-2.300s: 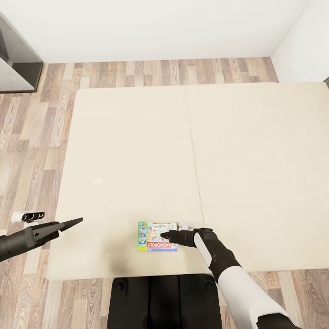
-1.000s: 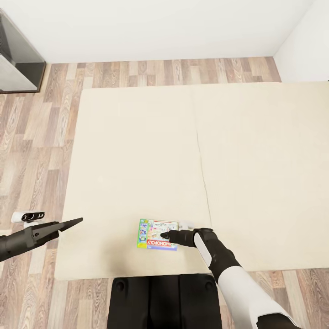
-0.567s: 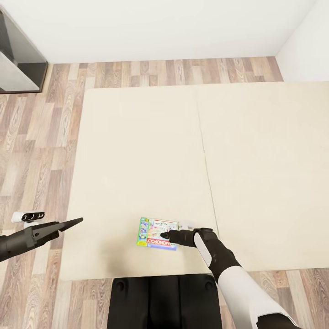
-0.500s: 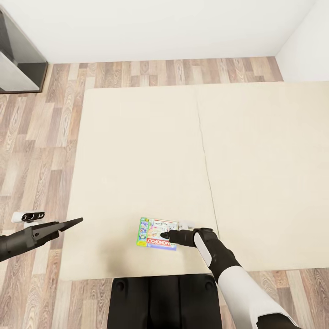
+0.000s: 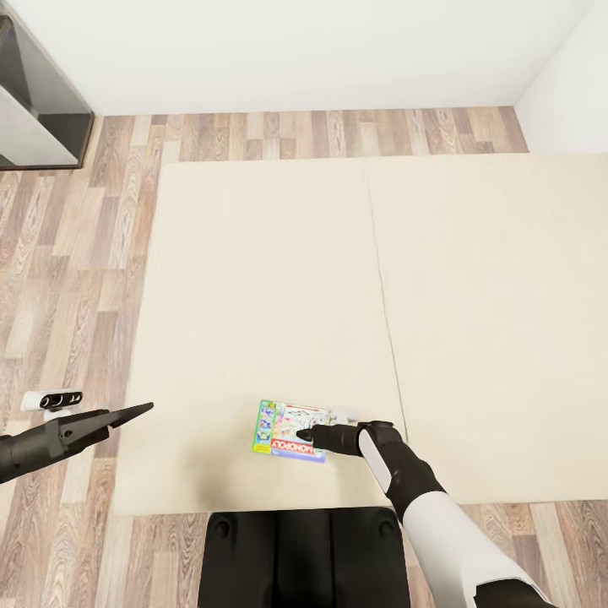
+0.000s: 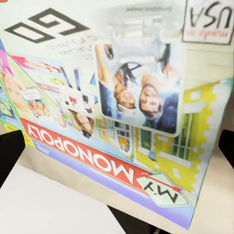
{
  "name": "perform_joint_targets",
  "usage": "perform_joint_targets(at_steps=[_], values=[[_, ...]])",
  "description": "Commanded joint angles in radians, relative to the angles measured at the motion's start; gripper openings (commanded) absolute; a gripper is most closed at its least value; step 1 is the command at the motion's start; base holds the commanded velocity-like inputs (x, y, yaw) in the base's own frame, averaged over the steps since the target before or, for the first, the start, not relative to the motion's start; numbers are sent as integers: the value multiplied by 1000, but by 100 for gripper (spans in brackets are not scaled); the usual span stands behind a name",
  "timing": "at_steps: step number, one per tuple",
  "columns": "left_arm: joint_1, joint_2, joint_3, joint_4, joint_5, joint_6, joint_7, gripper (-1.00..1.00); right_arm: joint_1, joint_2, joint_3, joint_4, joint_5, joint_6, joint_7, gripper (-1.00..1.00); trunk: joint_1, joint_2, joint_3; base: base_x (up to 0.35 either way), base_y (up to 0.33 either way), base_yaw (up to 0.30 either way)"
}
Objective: Put all the toys in the child's room - the three board games (two on the bed and one on the table), the two jigsaw puzzles on the table, and the tennis ball on the table - inside the toy box on the table in the child's room.
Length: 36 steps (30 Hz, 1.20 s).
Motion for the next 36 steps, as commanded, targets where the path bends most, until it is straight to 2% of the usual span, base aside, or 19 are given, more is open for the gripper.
perform_joint_targets(at_steps=[1,36], values=[[0,0,0,0,0,11,-4,100,0,0,0,-1,-4,5,-1,100,1,-2,-1,0,0,15],[0,0,1,0,0,11,-4,100,0,0,0,-1,-4,5,-1,100,1,-2,-1,-9,7,1]])
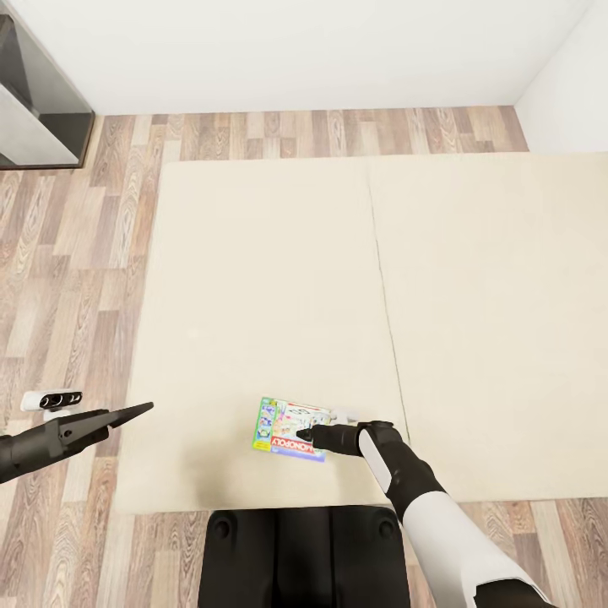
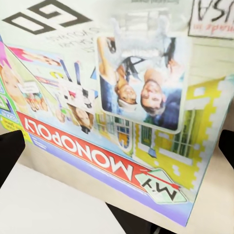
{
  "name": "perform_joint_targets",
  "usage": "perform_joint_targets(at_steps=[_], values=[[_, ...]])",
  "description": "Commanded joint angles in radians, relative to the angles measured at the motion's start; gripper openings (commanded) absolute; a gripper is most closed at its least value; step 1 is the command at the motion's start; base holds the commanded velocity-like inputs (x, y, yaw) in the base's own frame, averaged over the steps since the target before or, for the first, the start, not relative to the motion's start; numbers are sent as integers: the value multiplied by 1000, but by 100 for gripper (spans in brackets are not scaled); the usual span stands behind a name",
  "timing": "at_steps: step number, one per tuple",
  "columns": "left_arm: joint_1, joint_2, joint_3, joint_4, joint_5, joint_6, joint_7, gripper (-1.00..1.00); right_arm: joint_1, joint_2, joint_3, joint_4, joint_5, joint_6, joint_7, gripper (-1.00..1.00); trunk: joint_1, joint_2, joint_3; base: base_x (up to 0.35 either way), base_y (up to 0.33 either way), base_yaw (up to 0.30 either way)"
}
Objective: Put all the toys in the child's room - the three board games (two on the bed and one on the table), the two jigsaw puzzles on the table, and the tennis ball on the table - inside the toy box on the table in the child's room.
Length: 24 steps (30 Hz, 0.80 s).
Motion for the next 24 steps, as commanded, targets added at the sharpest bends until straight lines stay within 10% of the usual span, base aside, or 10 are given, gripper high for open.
perform_joint_targets(at_steps=[1,24], values=[[0,0,0,0,0,11,-4,100,0,0,0,-1,-4,5,-1,100,1,-2,-1,0,0,0],[0,0,46,0,1,11,-4,100,0,0,-1,-1,-4,6,-1,100,1,-2,-1,0,66,0]])
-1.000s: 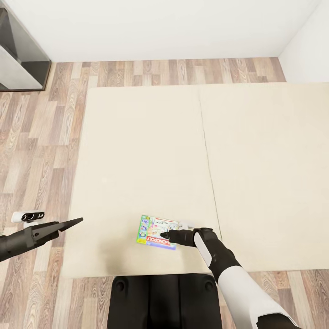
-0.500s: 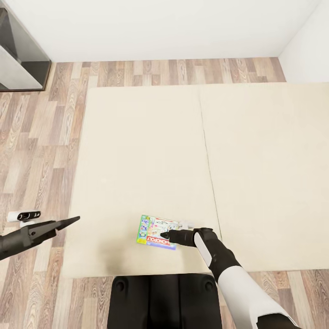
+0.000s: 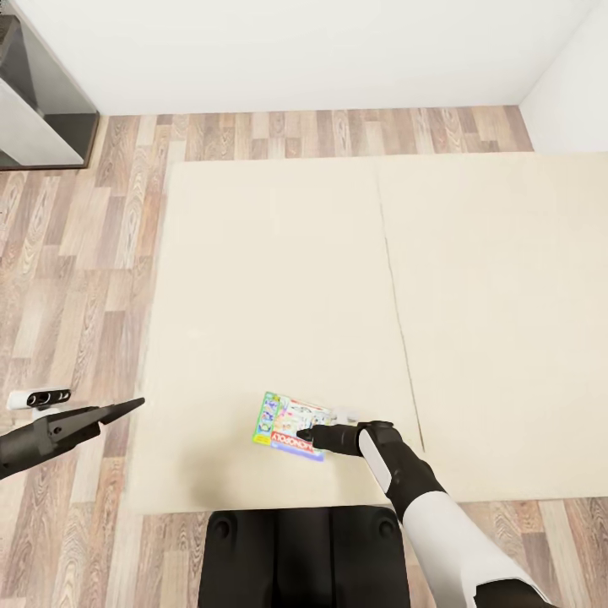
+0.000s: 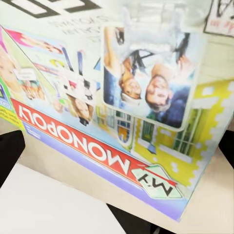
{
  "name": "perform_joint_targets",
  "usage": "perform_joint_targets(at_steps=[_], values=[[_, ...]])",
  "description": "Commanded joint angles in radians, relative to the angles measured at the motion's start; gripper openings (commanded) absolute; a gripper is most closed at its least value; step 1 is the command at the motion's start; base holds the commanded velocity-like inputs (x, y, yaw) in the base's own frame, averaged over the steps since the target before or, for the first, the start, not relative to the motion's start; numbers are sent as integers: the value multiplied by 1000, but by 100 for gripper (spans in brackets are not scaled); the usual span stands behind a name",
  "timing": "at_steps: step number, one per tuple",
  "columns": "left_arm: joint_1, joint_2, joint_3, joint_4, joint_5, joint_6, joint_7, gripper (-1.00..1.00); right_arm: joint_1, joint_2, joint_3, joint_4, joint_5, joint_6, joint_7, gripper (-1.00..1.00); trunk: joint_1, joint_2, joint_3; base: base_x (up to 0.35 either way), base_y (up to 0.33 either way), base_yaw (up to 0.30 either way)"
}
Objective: Put all the toys in the child's room - the three board games (two on the bed and one on the table), the two jigsaw puzzles on the table, and the tennis ball on the table - inside the toy box on the table in the child's room.
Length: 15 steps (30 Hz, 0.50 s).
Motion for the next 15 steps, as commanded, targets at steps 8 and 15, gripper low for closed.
perform_joint_targets(at_steps=[8,15], values=[[0,0,0,0,0,11,-4,100,0,0,0,-2,-5,5,-1,100,1,-2,-1,0,164,0],[0,0,0,0,0,11,-4,100,0,0,0,-3,-5,6,-1,100,1,-2,-1,0,139,0]])
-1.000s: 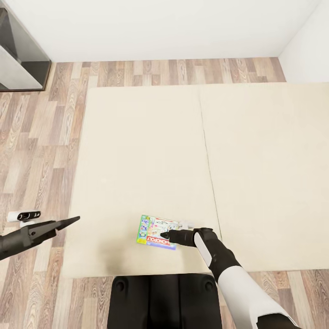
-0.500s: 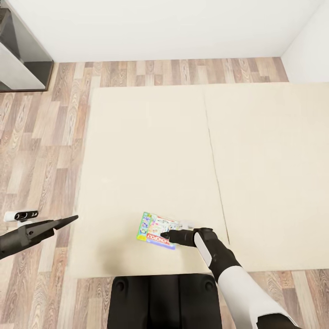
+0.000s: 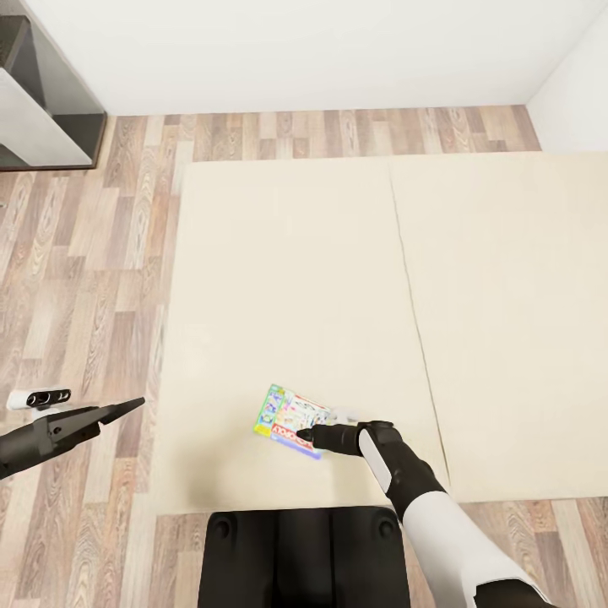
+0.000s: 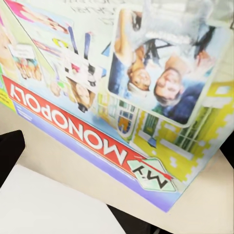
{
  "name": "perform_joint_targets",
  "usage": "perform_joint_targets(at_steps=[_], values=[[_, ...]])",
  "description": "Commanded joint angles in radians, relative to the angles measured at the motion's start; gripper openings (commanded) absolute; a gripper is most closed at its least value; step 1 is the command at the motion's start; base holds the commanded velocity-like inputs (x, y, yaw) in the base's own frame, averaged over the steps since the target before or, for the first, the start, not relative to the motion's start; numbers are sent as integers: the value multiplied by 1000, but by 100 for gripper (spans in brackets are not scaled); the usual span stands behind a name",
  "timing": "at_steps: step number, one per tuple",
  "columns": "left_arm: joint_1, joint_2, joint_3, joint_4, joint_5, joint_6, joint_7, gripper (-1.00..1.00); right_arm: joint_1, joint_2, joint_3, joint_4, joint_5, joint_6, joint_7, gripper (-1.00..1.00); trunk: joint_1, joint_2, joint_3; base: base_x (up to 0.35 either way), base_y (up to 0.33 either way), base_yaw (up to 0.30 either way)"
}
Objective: Put all the toys in the child's room - the three board games (two on the bed and one on the table), the two jigsaw puzzles on the table, and the tennis ball on the table - inside the toy box on the table in the child's room.
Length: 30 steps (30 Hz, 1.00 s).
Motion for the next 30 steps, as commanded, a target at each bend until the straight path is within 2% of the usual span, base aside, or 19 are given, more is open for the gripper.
perform_joint_targets(at_steps=[1,30], values=[[0,0,0,0,0,11,-4,100,0,0,0,-1,-4,5,-1,100,1,-2,-1,0,69,0],[0,0,0,0,0,11,-4,100,0,0,0,-1,-4,5,1,100,1,-2,-1,0,20,0]])
